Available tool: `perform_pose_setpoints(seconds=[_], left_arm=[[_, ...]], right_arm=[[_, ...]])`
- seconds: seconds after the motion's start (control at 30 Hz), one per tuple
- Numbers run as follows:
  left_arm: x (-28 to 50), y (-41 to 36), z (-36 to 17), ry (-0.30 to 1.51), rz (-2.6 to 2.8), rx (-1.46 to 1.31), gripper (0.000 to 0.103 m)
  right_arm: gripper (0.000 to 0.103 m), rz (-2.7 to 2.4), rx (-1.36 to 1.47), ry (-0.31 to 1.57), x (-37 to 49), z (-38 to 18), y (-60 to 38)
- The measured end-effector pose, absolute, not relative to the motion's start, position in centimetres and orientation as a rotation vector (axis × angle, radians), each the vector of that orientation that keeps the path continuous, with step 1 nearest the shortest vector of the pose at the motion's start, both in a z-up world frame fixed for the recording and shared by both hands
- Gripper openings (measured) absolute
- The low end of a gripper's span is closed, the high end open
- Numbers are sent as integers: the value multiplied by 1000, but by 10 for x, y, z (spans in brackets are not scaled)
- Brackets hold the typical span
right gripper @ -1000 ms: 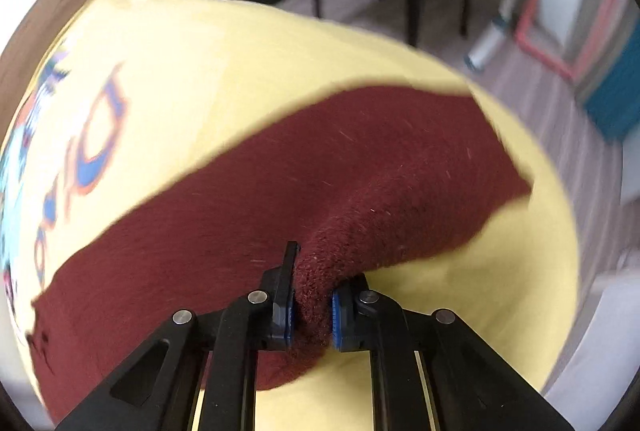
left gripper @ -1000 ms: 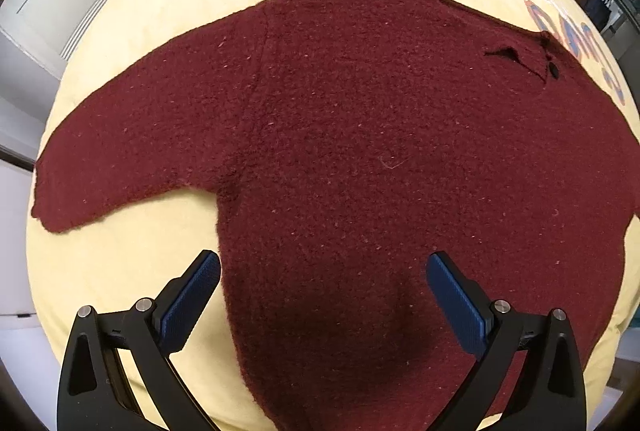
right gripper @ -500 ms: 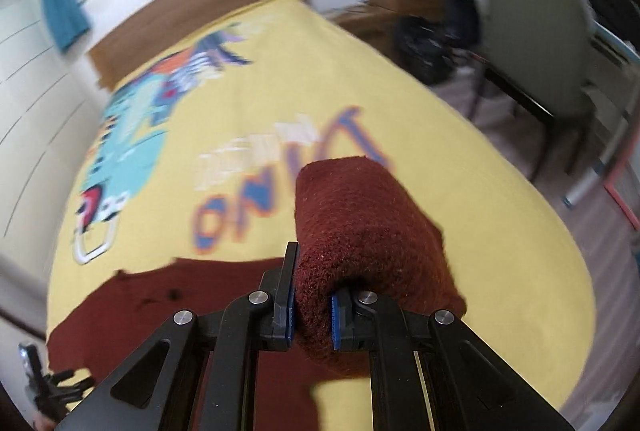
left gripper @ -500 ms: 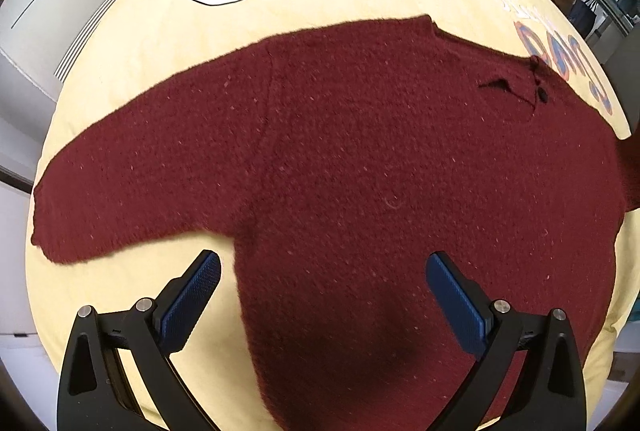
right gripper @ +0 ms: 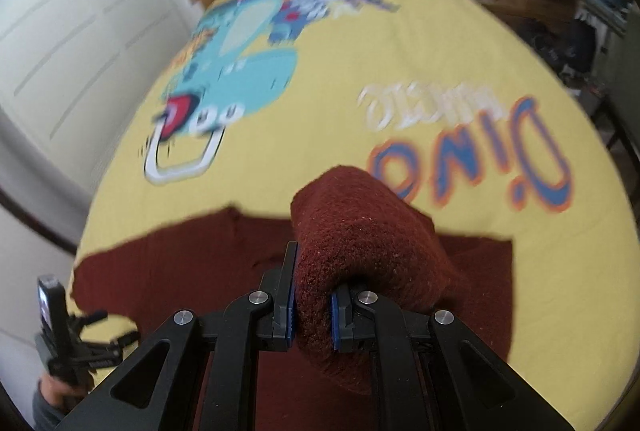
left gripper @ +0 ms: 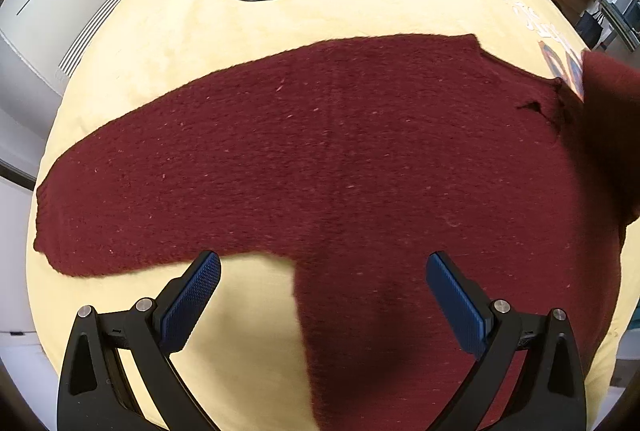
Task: Fold small clothes
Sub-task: 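Grasp the sweater sleeve cuff with the right gripper, fold it across the body, release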
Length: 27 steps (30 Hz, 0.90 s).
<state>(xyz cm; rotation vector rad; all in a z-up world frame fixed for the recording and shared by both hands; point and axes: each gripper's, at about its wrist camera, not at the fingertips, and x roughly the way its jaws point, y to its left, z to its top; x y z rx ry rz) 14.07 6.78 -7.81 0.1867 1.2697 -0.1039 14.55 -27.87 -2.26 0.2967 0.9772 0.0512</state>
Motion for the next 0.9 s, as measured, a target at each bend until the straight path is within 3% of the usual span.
perform_pose_setpoints(seconds=[0.23, 0.53, 0.67, 0.77, 0.83, 0.9], left_arm=[[142, 77, -93, 1294, -97, 177, 101], [140, 76, -103, 1306, -102, 180, 101], [144, 67, -106, 1304, -110, 194, 101], [147, 58, -106, 1302, -114, 199, 101], [149, 51, -106, 1300, -117, 212, 101], [150, 44, -106, 1299, -119, 226, 101]], right_arm=[[12, 79, 293, 1174, 136, -118, -222], [18, -11, 206, 1251, 127, -162, -208], [33, -51, 153, 1255, 124, -160, -209], [54, -75, 113, 1256, 123, -159, -210], [75, -100, 57, 1254, 122, -156, -210], [78, -110, 24, 1238, 116, -151, -212]])
